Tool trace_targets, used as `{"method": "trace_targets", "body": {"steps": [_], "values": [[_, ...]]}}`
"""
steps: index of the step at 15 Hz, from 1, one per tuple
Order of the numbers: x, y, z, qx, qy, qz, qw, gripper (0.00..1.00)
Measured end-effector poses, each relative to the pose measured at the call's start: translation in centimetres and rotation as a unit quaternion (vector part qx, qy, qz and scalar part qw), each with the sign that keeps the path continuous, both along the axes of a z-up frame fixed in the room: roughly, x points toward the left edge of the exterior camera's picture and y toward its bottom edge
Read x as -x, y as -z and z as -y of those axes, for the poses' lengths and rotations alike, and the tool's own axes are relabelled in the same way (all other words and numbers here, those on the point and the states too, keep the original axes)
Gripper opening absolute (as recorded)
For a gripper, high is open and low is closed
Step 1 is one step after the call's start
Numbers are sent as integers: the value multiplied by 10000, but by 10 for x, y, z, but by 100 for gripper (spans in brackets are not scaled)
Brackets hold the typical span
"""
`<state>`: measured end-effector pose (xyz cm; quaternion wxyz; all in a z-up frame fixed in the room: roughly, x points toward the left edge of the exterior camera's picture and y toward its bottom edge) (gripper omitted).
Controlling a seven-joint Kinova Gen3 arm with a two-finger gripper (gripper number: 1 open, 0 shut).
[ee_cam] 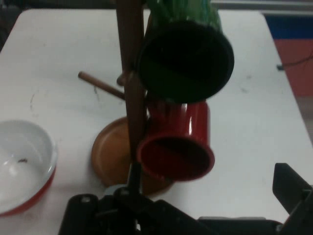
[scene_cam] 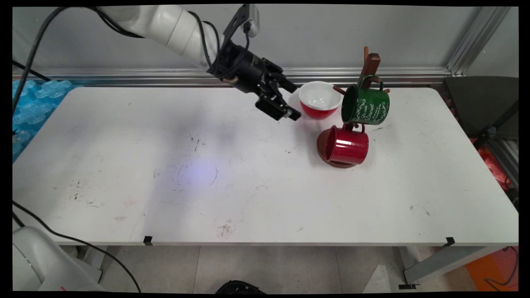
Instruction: Pick up the green mug from the rack
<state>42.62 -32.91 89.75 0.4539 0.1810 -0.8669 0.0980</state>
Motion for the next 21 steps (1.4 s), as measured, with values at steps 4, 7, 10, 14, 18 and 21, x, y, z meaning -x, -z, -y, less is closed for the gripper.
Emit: {"method": "trace_targets", "body": {"steps": [4,7,10,14,18,21], "values": [[14,4,0,-69,-22,-271,9996,100],[25,8,1,-95,-56,-473,9988,100],[33,12,4,-98,-96,-641,9979,100],[45,19,8,-104,-138,-839,9963,100],[58,31,15,-186,-228,-956,9950,100],[67,38,18,-248,-266,-1032,9940,100]]}}
